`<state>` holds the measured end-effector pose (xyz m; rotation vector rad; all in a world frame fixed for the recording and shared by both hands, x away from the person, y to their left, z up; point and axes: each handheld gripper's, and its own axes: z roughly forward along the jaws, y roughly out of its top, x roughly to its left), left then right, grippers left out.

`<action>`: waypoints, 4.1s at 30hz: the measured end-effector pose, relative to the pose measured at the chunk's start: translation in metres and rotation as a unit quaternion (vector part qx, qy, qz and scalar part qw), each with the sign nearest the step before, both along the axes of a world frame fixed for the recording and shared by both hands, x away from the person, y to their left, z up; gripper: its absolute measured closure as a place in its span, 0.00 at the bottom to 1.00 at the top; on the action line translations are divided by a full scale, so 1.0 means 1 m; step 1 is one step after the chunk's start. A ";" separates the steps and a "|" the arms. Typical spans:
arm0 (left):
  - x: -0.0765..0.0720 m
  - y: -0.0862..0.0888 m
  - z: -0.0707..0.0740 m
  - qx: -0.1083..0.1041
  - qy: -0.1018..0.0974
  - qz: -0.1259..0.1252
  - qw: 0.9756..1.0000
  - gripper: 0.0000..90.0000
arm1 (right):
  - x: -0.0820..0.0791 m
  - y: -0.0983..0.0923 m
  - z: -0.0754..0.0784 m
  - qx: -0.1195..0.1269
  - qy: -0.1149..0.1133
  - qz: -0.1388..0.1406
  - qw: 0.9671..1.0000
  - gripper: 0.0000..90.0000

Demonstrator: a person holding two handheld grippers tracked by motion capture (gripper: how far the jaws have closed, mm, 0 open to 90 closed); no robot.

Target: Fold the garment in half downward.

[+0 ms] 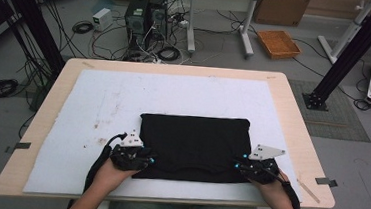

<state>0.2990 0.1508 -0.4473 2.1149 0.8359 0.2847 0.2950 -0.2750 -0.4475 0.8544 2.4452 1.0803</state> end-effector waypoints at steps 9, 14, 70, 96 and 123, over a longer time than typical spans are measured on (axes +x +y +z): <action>0.001 0.001 0.002 -0.001 0.000 -0.002 1.000 0.97 | 0.001 -0.005 0.001 0.016 0.005 -0.002 1.000 0.98; -0.003 0.009 0.007 -0.019 0.000 -0.011 1.000 0.98 | -0.002 -0.011 0.006 0.032 0.008 0.000 0.999 0.99; 0.117 0.042 0.000 -0.078 0.013 0.141 0.987 0.40 | 0.125 -0.033 0.013 0.061 0.032 -0.149 0.986 0.47; 0.124 0.034 0.003 -0.068 -0.010 0.119 0.991 0.91 | 0.139 -0.029 0.004 0.030 0.014 -0.114 0.993 0.93; 0.036 0.050 0.042 -0.137 -0.047 0.065 0.987 0.25 | 0.091 -0.024 0.047 0.113 -0.018 -0.077 0.990 0.26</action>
